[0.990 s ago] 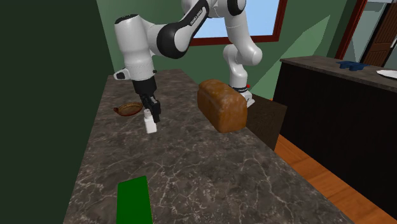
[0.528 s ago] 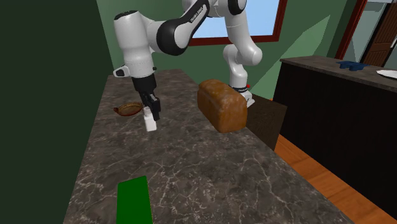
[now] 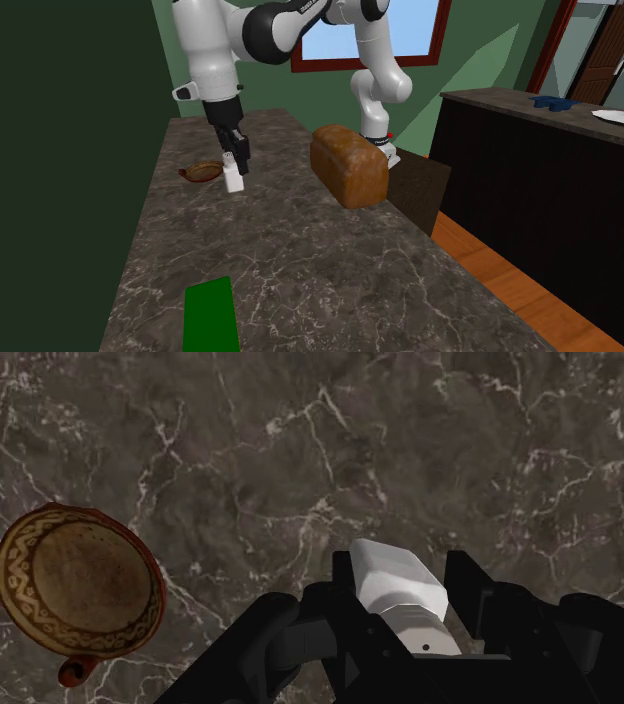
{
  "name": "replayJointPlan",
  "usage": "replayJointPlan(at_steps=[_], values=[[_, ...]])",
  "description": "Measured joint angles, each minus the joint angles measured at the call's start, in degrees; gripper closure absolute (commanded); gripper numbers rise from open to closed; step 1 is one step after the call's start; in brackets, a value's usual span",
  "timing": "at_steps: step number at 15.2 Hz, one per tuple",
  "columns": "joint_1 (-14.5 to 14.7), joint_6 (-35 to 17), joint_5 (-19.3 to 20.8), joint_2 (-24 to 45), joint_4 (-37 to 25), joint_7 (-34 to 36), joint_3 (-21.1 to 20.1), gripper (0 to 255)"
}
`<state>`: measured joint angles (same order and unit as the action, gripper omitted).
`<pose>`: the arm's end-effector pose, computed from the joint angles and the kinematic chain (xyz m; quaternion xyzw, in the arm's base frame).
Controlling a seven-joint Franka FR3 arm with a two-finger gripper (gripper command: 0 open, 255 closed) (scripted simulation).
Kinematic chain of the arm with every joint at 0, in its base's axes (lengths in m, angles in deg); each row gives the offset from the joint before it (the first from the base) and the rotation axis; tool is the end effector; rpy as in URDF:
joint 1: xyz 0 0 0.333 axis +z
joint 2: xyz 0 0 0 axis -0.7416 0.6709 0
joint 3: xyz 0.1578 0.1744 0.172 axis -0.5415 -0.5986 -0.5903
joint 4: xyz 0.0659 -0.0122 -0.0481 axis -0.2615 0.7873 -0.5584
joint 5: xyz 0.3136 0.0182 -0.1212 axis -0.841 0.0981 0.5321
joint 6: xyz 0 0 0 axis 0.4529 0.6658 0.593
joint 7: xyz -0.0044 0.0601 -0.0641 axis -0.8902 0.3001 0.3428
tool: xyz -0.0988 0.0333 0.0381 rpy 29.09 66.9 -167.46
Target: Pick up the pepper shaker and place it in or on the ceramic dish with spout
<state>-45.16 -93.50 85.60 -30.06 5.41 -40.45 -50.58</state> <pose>0.5955 0.0911 0.3901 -0.9988 0.0123 0.0439 0.0177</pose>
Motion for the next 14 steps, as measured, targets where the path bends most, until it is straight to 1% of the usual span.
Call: replayJointPlan(at_steps=[12,14], values=[[-0.06,8.60,-0.18,-1.88,-6.73,0.06,-0.09,255],[-0.43,9.06,-0.23,-2.23,-6.83,-0.44,0.05,255]])
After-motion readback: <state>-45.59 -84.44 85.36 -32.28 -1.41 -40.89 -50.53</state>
